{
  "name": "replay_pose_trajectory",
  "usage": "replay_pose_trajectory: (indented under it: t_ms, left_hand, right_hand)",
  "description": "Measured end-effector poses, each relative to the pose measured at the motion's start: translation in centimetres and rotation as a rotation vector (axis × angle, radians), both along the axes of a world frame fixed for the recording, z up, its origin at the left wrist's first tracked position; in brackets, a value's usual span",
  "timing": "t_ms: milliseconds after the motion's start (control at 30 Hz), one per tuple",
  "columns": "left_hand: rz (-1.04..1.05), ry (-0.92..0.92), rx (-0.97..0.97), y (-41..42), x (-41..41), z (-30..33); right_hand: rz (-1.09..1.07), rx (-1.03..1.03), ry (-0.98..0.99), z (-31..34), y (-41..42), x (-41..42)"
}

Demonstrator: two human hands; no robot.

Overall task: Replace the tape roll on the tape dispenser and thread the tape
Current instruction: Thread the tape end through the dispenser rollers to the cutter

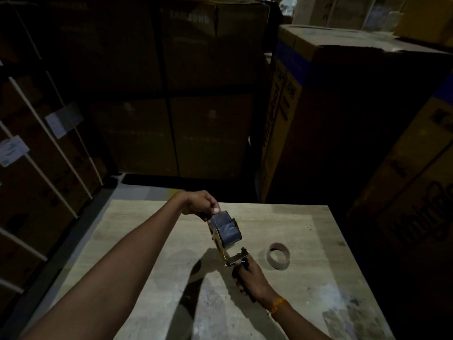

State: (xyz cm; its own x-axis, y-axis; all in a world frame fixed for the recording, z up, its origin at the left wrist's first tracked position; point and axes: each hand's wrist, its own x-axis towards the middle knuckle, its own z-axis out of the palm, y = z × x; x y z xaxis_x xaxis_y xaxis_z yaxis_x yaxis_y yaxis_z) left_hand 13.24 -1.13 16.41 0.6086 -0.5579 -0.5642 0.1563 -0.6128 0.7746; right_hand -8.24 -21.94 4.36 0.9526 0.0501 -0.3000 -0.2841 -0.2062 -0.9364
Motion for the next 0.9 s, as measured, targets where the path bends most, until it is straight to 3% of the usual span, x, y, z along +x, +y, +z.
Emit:
replay_pose_trajectory:
  t_ms: [500, 900]
  left_hand:
    - [0.149, 0.112, -0.11, 0.5, 0.7, -1.1]
    - [0.19, 0.085, -0.126, 0.6, -0.5, -1.0]
  right_hand:
    - [-0.02, 0.066, 0.068, 2.4, 1.4, 0.9]
    - [0.0, -0.032, 0.064, 3.7, 1.9, 0.7]
